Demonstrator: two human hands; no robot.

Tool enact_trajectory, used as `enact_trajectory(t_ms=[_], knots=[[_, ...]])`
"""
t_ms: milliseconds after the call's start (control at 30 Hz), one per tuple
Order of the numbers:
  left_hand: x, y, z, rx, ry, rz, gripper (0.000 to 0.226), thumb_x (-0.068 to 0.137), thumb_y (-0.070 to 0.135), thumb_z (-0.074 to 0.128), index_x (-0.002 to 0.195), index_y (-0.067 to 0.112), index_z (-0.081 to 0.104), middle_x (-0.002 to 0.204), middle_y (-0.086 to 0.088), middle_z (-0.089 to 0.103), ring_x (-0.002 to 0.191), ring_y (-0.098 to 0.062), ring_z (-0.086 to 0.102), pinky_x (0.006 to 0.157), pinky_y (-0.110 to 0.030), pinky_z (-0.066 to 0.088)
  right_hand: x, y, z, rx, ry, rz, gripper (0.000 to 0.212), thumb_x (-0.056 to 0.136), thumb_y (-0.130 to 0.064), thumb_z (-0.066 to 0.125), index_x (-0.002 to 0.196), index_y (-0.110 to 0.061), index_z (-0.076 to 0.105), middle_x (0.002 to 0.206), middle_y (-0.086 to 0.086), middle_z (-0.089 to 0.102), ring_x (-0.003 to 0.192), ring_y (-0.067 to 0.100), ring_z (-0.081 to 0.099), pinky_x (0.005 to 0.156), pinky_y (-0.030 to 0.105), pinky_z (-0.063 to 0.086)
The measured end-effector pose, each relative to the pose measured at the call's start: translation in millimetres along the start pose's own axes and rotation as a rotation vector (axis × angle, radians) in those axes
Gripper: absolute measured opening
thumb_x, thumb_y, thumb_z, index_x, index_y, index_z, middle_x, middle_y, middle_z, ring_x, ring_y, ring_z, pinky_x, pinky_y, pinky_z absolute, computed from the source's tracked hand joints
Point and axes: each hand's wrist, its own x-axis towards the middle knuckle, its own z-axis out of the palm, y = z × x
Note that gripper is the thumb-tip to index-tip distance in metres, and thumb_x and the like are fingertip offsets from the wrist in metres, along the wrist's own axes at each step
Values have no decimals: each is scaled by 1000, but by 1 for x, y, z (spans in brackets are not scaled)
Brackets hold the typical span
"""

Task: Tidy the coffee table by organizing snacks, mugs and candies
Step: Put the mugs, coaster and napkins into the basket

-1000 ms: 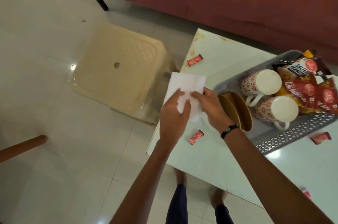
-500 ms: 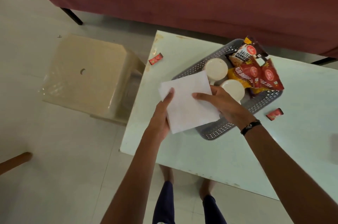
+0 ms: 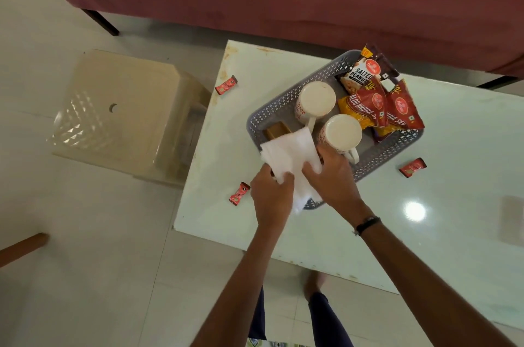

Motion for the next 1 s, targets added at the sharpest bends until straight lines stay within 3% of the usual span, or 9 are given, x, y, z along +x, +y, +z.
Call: enact_trajectory(t_ms=[133,233,333,500,600,733,800,900,1000], knots=[[21,23,2,13,98,54,8,72,7,64,79,9,60,75,-1,65,62,-11,57,52,-15,39,30,-16,-3,-132,98,-102,26,80,-12,60,104,-2,57,99,14,63,86,27,59,71,34,49],[34,24,7,122,120,114,18,74,10,65,91,7,59,87,-6,69,74,-22,63,64,-24,44,43,-21,2,-221,77,-88,31,83,-16,59,112,-8,56,108,10,64,93,27,61,76,34,46],[42,20,11,182,129,143,28,77,14,65,103,7,58,99,-8,70,85,-26,66,73,-30,49,48,-21,10,-262,64,-71,24,83,-16,61,106,-10,56,103,7,65,89,25,62,70,28,40],[40,18,12,168,169,187,10,82,11,56,88,5,61,86,-8,67,72,-20,58,63,-27,47,50,-22,14,-242,54,-96,17,85,-20,62,98,-10,57,93,7,68,80,23,62,66,26,42],[38,17,15,237,177,245,19,87,12,50,97,0,61,95,-12,64,84,-24,60,64,-20,38,48,-23,13,-262,53,-104,19,88,-21,56,101,-7,58,95,11,68,83,27,63,70,32,45],[38,18,20,286,153,315,31,93,16,43,112,-3,59,108,-15,59,95,-27,60,73,-27,47,48,-19,12,-314,68,-143,22,92,-23,50,97,-4,61,101,13,63,83,27,62,64,27,39],[37,19,22,286,165,327,33,96,16,40,115,-4,58,110,-16,59,95,-28,60,72,-24,43,47,-17,11,-311,61,-177,23,93,-23,49,93,-3,63,100,13,62,81,27,61,63,26,39],[36,16,24,312,150,320,30,96,16,40,110,-2,60,104,-15,63,89,-27,61,68,-21,38,47,-13,9,-251,-5,-196,20,91,-22,53,87,-5,61,89,11,66,74,27,60,62,34,49],[38,9,25,341,117,292,26,93,18,45,93,1,64,88,-14,67,78,-27,62,63,-25,42,47,-8,12,-267,-53,-170,16,89,-24,57,93,-9,62,92,8,69,78,26,62,64,31,49]])
